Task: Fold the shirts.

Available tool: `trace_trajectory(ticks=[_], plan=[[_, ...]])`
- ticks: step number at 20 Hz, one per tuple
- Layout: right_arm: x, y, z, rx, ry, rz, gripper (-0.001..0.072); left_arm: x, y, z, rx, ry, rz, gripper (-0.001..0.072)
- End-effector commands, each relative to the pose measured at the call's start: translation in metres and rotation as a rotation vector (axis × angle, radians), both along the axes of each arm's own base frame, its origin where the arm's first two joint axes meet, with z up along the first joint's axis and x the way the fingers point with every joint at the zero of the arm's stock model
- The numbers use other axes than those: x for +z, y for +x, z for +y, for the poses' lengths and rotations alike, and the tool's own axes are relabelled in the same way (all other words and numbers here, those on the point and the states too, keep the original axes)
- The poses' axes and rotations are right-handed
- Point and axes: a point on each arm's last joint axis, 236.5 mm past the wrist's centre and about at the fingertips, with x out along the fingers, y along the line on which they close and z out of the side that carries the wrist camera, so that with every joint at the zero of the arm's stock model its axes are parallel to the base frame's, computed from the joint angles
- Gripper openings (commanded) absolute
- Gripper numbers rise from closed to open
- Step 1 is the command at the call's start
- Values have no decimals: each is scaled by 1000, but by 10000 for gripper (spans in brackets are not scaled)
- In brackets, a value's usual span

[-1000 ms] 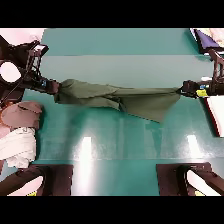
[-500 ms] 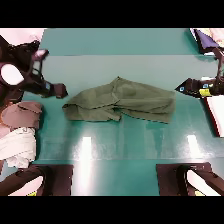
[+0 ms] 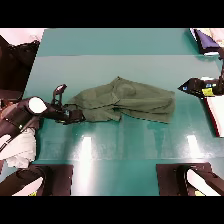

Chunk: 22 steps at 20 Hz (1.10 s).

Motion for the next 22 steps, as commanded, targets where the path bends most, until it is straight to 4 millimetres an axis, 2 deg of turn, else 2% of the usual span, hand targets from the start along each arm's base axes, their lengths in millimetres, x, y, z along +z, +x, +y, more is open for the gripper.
trace_trajectory(ticks=[1,5,8,9,10,11,14,18,20,22], plan=[[-1,-3,1,5,2,10,455,-17,15,-5,105,-25,-32,501],[-3,-8,3,18,7,33,455,-41,17,-13,153,-57,45,502],[-5,-14,6,33,12,59,454,-31,42,-15,217,-96,-29,499],[-8,-20,7,44,14,81,454,-27,46,-16,214,-97,-42,411],[-13,-28,9,55,17,109,455,-25,49,-16,199,-91,-63,160],[-21,-37,10,58,16,134,454,-24,50,-16,180,-85,-79,32],[-62,-73,8,36,-1,218,454,-9,58,-17,133,-84,-120,26],[-114,-115,5,24,-24,344,452,30,70,-25,-14,-49,-205,25],[-134,-125,8,23,-6,410,453,44,73,-23,-80,-11,-227,25],[-148,-122,7,15,6,451,453,54,74,-16,-132,47,-240,25]])
